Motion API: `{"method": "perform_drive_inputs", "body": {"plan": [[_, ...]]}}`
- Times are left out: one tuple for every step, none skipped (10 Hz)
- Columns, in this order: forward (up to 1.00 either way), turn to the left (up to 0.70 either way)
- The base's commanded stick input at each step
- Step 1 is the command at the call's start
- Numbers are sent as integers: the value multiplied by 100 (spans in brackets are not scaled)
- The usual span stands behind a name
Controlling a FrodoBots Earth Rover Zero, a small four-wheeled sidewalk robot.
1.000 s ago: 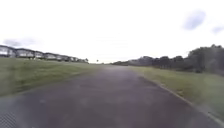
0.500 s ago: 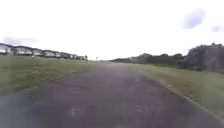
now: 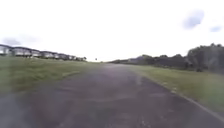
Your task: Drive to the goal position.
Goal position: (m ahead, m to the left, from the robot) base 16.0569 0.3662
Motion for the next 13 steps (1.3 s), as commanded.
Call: {"method": "perform_drive_inputs", "body": {"plan": [[70,1],[70,0],[70,0],[70,0],[70,0],[70,0],[70,0],[70,-1],[70,-4],[70,-3],[70,0],[70,0],[70,0]]}}
